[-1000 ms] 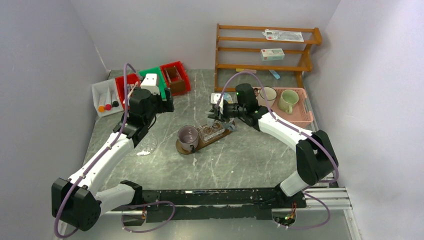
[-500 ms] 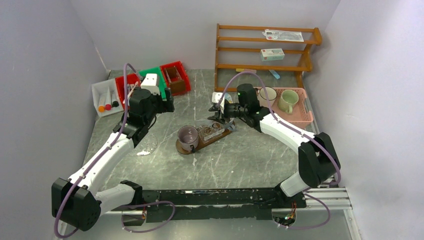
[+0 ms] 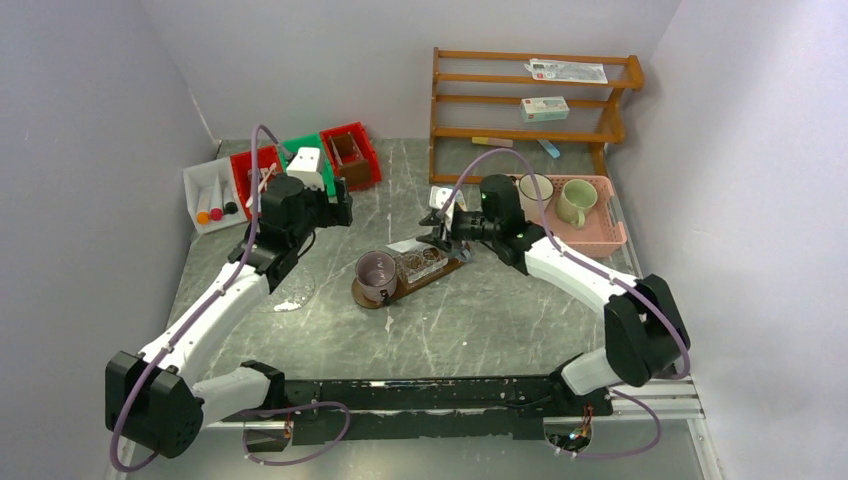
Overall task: Prepare toiletry sets of a toothbrush and toothpaste on the tray
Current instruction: Place the toothpaste in the toothpaste holder.
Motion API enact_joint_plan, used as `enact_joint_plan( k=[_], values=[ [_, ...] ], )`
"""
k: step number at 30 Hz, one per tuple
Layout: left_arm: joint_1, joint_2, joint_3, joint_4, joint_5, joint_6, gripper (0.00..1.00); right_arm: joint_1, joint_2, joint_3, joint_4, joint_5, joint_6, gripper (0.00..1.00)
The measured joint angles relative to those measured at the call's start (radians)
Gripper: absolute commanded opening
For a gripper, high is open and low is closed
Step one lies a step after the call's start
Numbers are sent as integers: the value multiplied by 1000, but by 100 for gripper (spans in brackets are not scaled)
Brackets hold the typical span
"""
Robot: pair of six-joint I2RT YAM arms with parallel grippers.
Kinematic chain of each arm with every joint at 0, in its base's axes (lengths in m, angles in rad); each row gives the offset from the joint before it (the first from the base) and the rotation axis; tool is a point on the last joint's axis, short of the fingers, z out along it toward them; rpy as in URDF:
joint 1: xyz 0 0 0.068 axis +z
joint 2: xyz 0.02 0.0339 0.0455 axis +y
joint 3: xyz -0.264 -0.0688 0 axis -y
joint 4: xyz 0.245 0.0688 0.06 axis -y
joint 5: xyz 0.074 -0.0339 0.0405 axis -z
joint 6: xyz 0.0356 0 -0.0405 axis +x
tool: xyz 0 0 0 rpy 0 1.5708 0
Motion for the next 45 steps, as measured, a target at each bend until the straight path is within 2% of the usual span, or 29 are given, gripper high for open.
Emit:
enact_joint_plan(
  k=[12,24,31,38,45],
  values=[
    [0,18,18,-8,16,0,93,210,-111,-8,-26,297,27,51],
    [0,18,33,-37,-31,-2,93,419,-5,146,-217,673,30,49],
    [0,20,34,-59,-80,-11,93,481,69,213,-286,848,31,47],
    [0,22,35,-60,-103,-14,93,498,126,242,-320,949,22,45],
    [0,24,46,-68,-115,-20,93,503,171,244,-324,1022,8,36]
  ],
)
